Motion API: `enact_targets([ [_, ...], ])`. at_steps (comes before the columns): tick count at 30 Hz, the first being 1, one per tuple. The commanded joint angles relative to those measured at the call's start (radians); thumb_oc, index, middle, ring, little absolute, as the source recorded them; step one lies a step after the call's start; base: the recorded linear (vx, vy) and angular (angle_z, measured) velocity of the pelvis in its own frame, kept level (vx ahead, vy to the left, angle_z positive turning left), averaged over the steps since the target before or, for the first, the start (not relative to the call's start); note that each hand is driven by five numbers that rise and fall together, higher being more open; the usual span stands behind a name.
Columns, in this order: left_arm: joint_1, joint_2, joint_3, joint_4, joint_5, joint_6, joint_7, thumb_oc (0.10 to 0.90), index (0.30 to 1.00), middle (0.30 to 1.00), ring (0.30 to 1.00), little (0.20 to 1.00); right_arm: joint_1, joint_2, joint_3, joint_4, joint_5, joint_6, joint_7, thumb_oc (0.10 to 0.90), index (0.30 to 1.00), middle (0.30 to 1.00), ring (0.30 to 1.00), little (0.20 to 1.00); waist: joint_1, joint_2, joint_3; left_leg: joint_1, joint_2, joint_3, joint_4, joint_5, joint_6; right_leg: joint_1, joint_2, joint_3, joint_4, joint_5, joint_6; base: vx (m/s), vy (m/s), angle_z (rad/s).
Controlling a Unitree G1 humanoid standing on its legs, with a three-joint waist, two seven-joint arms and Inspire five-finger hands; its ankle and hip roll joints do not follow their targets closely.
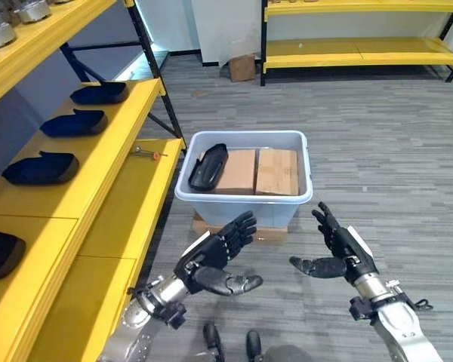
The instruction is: Move parts from the plastic box to the shelf.
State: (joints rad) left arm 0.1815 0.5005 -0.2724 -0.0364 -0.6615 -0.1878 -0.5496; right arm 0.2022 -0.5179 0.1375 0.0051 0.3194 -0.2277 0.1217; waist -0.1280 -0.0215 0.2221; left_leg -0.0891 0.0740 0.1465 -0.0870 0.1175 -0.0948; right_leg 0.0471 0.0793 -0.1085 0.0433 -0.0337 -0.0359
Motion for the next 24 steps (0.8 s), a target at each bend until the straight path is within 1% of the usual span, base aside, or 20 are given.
enact_targets([
  [1,-0.037,0.004,0.063,-0.084,-0.061,-0.111,-0.018,0.900,1.000,1.000,1.000,1.000,-0.059,-0.042,-0.049,-0.133,0.082,-0.151,-0.005,0.900,1.000,1.000,1.000,1.000,0.011,0.033,0.000,-0.043,0.016,0.021,0.028,0.065,0.022,0.104,-0.049,0.092,-0.042,-0.038,0.053,0.17,0.064,-0.37],
  [2,-0.028,-0.001,0.069,-0.079,-0.063,-0.111,-0.019,0.900,1.000,1.000,1.000,1.000,-0.053,-0.034,-0.050,-0.127,0.116,-0.155,-0.009,0.900,1.000,1.000,1.000,1.000,0.016,0.037,0.002,-0.064,0.020,0.009,0.017,0.062,0.019,0.107,-0.045,0.098,-0.028,-0.048,0.051,0.19,0.081,-0.54],
  [3,-0.027,-0.003,0.070,-0.070,-0.061,-0.118,-0.015,0.900,1.000,1.000,1.000,1.000,-0.050,-0.028,-0.045,-0.123,0.116,-0.165,-0.008,0.900,1.000,1.000,1.000,1.000,0.018,0.039,0.005,-0.072,0.019,-0.007,0.016,0.060,0.018,0.108,-0.041,0.107,-0.016,-0.060,0.049,0.27,0.136,-0.56],
  [5,-0.021,-0.011,0.076,-0.062,-0.069,-0.133,-0.011,0.900,1.000,1.000,1.000,1.000,-0.053,-0.016,-0.027,-0.121,0.106,-0.165,0.026,0.900,1.000,1.000,1.000,1.000,0.026,0.045,0.005,-0.060,0.011,-0.040,0.016,0.029,0.027,0.109,-0.040,0.135,0.013,-0.084,0.043,0.27,0.171,-0.64],
  [7,-0.021,-0.014,0.077,-0.066,-0.068,-0.129,-0.010,0.900,1.000,1.000,1.000,1.000,-0.048,-0.011,-0.017,-0.132,0.084,-0.164,0.032,0.900,1.000,1.000,1.000,1.000,0.026,0.047,0.005,-0.045,0.009,-0.040,0.020,0.015,0.031,0.110,-0.043,0.134,0.026,-0.097,0.043,0.20,0.132,-0.53],
  [10,-0.033,-0.003,0.072,-0.058,-0.068,-0.134,-0.021,0.900,1.000,1.000,1.000,1.000,-0.041,-0.017,-0.004,-0.149,0.050,-0.176,0.039,0.900,1.000,1.000,1.000,1.000,0.022,0.046,0.001,-0.017,-0.003,-0.022,0.047,-0.010,0.043,0.111,-0.056,0.112,0.042,-0.111,0.047,0.22,0.154,-0.36],
  [11,-0.042,0.001,0.062,-0.060,-0.076,-0.130,-0.026,0.900,1.000,1.000,1.000,1.000,-0.044,-0.020,0.001,-0.157,0.032,-0.182,0.028,0.900,1.000,1.000,1.000,1.000,0.022,0.044,-0.003,-0.009,-0.009,-0.015,0.058,-0.026,0.052,0.110,-0.064,0.100,0.049,-0.115,0.051,0.28,0.215,-0.16],
  [12,-0.057,0.007,0.047,-0.059,-0.083,-0.117,-0.033,0.900,1.000,1.000,1.000,1.000,-0.055,-0.024,0.010,-0.162,-0.009,-0.190,-0.006,0.900,1.000,1.000,1.000,1.000,0.026,0.039,-0.008,-0.003,-0.020,-0.015,0.074,-0.048,0.067,0.107,-0.077,0.091,0.059,-0.118,0.057,0.22,0.174,-0.01],
  [13,-0.059,0.007,0.045,-0.058,-0.084,-0.116,-0.035,0.900,1.000,1.000,1.000,1.000,-0.058,-0.024,0.011,-0.163,-0.012,-0.190,-0.011,0.900,1.000,1.000,1.000,1.000,0.026,0.037,-0.009,-0.003,-0.022,-0.016,0.077,-0.051,0.069,0.107,-0.079,0.090,0.061,-0.119,0.058,0.24,0.189,0.10],
  [16,-0.087,0.006,0.008,-0.069,-0.061,-0.100,-0.021,0.900,1.000,1.000,1.000,1.000,-0.087,-0.007,0.029,-0.168,-0.028,-0.180,-0.077,0.900,1.000,1.000,1.000,1.000,0.036,0.027,-0.020,0.016,-0.042,-0.028,0.091,-0.083,0.094,0.096,-0.102,0.074,0.089,-0.123,0.071,0.20,0.157,0.22],
  [18,-0.090,0.007,0.005,-0.071,-0.059,-0.098,-0.019,0.900,1.000,1.000,1.000,1.000,-0.092,0.000,0.030,-0.171,-0.036,-0.178,-0.089,0.900,1.000,1.000,1.000,1.000,0.038,0.025,-0.023,0.021,-0.046,-0.029,0.089,-0.088,0.100,0.095,-0.107,0.072,0.096,-0.126,0.075,0.13,0.112,0.26],
  [20,-0.092,0.009,0.002,-0.077,-0.049,-0.094,-0.013,0.900,1.000,1.000,1.000,1.000,-0.097,0.020,0.030,-0.181,-0.049,-0.171,-0.122,0.900,1.000,1.000,1.000,1.000,0.044,0.021,-0.033,0.034,-0.058,-0.030,0.084,-0.104,0.118,0.091,-0.117,0.066,0.122,-0.136,0.086,0.19,0.184,0.33],
  [21,-0.094,0.013,0.007,-0.079,-0.047,-0.088,-0.010,0.900,1.000,1.000,1.000,1.000,-0.097,0.032,0.023,-0.186,-0.065,-0.162,-0.134,0.900,1.000,1.000,1.000,1.000,0.047,0.017,-0.041,0.040,-0.071,-0.032,0.079,-0.113,0.134,0.079,-0.124,0.063,0.162,-0.136,0.097,0.19,0.199,0.34],
  [22,-0.095,0.013,0.008,-0.079,-0.048,-0.088,-0.011,0.900,1.000,1.000,1.000,1.000,-0.097,0.034,0.021,-0.186,-0.076,-0.161,-0.144,0.900,1.000,1.000,1.000,1.000,0.047,0.016,-0.043,0.042,-0.074,-0.033,0.078,-0.116,0.139,0.073,-0.126,0.062,0.180,-0.130,0.101,0.16,0.191,0.28],
  [24,-0.098,0.013,0.010,-0.075,-0.050,-0.084,-0.021,0.900,1.000,1.000,1.000,1.000,-0.102,0.039,0.016,-0.174,-0.112,-0.163,-0.192,0.900,1.000,1.000,1.000,1.000,0.050,0.012,-0.046,0.050,-0.089,-0.033,0.075,-0.130,0.164,0.040,-0.135,0.060,0.289,-0.090,0.119,0.10,0.144,0.24],
])
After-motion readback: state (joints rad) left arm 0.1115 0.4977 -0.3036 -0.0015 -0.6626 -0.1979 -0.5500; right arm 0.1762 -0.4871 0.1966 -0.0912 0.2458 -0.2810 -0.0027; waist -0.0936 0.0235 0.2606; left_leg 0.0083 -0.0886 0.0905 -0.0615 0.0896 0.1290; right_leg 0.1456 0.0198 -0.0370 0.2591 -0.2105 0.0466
